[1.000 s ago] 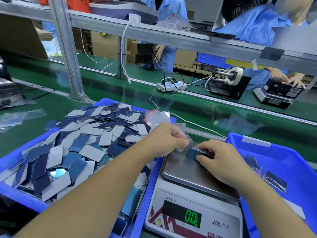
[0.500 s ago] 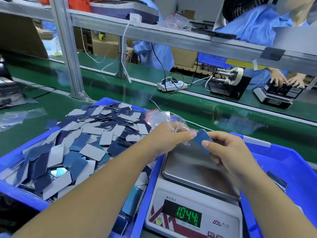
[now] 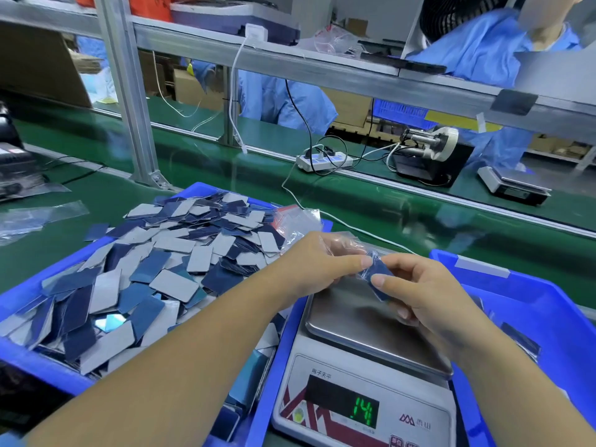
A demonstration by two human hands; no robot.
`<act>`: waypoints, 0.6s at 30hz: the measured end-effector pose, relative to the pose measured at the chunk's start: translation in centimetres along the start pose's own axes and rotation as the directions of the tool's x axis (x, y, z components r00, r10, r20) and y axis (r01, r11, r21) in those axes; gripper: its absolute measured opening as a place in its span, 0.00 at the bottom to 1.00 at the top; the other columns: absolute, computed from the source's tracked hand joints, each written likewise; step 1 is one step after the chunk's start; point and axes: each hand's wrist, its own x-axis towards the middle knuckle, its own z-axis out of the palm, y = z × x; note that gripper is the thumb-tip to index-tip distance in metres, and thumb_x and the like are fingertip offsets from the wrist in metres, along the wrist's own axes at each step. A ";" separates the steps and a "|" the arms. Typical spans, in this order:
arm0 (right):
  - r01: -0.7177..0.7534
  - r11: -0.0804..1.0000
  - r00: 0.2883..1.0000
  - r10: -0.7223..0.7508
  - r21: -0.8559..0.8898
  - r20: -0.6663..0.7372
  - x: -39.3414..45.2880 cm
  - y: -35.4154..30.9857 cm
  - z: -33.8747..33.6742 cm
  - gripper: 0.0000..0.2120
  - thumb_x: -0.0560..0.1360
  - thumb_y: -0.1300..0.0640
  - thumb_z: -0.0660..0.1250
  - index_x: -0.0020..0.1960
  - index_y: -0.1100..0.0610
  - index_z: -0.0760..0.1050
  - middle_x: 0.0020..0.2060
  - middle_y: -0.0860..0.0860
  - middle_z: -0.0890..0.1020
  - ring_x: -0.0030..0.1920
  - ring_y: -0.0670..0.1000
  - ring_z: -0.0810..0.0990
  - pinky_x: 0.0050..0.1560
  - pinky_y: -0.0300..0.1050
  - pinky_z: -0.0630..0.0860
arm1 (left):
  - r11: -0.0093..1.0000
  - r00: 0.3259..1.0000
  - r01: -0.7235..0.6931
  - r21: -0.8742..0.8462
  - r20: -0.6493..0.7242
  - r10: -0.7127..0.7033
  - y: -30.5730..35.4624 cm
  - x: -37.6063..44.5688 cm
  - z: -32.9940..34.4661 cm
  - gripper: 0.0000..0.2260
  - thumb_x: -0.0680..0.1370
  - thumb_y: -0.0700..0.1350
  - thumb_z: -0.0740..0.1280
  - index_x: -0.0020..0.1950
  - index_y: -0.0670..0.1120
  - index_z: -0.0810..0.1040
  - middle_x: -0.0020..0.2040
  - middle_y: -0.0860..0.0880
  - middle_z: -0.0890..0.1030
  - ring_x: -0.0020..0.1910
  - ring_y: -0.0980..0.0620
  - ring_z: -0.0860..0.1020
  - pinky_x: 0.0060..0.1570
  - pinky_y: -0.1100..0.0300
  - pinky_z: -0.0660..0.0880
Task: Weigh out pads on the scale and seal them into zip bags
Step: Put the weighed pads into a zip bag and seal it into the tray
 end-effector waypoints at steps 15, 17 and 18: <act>0.010 0.995 0.999 -0.014 0.098 0.039 0.2 -0.1 -0.3 0.15 0.71 0.71 0.72 0.50 0.55 0.76 0.34 0.59 0.78 0.22 0.48 0.64 0.22 0.36 0.60 | 0.999 0.992 -0.032 0.019 0.120 0.029 0.5 -0.5 -0.1 0.03 0.75 0.45 0.73 0.42 0.50 0.87 0.32 0.53 0.78 0.34 0.55 0.72 0.34 0.63 0.70; -0.025 0.998 0.996 0.019 0.059 0.092 0.1 -0.2 -0.3 0.15 0.70 0.71 0.72 0.49 0.55 0.76 0.32 0.58 0.77 0.22 0.48 0.64 0.23 0.36 0.60 | 0.999 0.993 -0.045 0.005 0.111 0.045 0.5 -0.6 0.1 0.04 0.76 0.41 0.74 0.48 0.43 0.86 0.34 0.46 0.76 0.34 0.51 0.71 0.34 0.61 0.68; -0.025 0.998 0.996 0.020 0.061 0.087 0.1 -0.2 -0.3 0.15 0.70 0.71 0.72 0.49 0.54 0.76 0.32 0.58 0.77 0.22 0.49 0.64 0.23 0.36 0.60 | 0.999 0.994 -0.045 0.001 0.104 0.045 0.4 -0.6 0.2 0.06 0.76 0.40 0.74 0.51 0.39 0.85 0.36 0.43 0.75 0.35 0.50 0.71 0.35 0.60 0.68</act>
